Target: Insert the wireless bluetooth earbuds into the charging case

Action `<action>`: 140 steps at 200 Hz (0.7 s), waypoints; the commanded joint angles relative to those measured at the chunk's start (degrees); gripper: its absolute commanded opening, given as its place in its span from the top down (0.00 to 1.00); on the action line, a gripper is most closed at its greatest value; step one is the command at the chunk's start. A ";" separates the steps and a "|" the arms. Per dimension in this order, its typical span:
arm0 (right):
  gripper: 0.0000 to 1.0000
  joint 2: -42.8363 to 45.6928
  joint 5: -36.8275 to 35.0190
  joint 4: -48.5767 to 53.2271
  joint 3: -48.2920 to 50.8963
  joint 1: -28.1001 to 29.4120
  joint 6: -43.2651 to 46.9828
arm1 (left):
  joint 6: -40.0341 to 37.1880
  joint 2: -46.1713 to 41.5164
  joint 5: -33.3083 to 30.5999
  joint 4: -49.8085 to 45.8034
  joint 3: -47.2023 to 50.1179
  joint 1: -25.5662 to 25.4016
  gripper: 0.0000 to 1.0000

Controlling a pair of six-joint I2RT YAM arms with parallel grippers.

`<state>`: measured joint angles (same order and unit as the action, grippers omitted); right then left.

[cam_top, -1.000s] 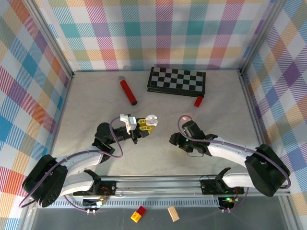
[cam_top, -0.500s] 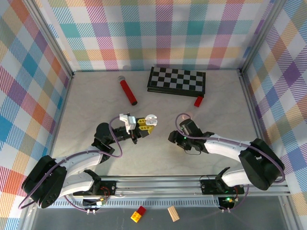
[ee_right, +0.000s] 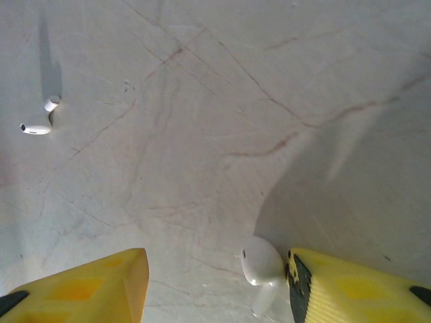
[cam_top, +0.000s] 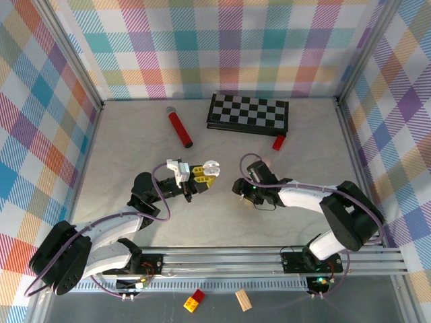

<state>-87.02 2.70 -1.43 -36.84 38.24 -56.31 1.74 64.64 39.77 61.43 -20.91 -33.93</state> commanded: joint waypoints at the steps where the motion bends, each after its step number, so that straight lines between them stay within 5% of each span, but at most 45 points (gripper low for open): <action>1: 0.45 -1.37 1.30 -0.34 -2.28 -0.35 2.63 | 0.10 -1.40 1.51 0.50 -0.01 0.54 0.93; 86: 0.44 -3.61 -5.29 33.83 -19.56 -0.18 26.22 | -1.64 -3.97 1.31 -1.11 1.82 0.71 0.93; 140: 0.52 -11.33 -0.33 38.80 -25.74 -0.18 31.10 | -2.59 -9.46 0.58 -6.34 4.94 0.99 0.93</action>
<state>-95.09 -0.23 30.52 -59.72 38.20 -29.98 0.51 58.26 39.90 57.28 -16.80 -33.45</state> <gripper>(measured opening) 0.485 0.189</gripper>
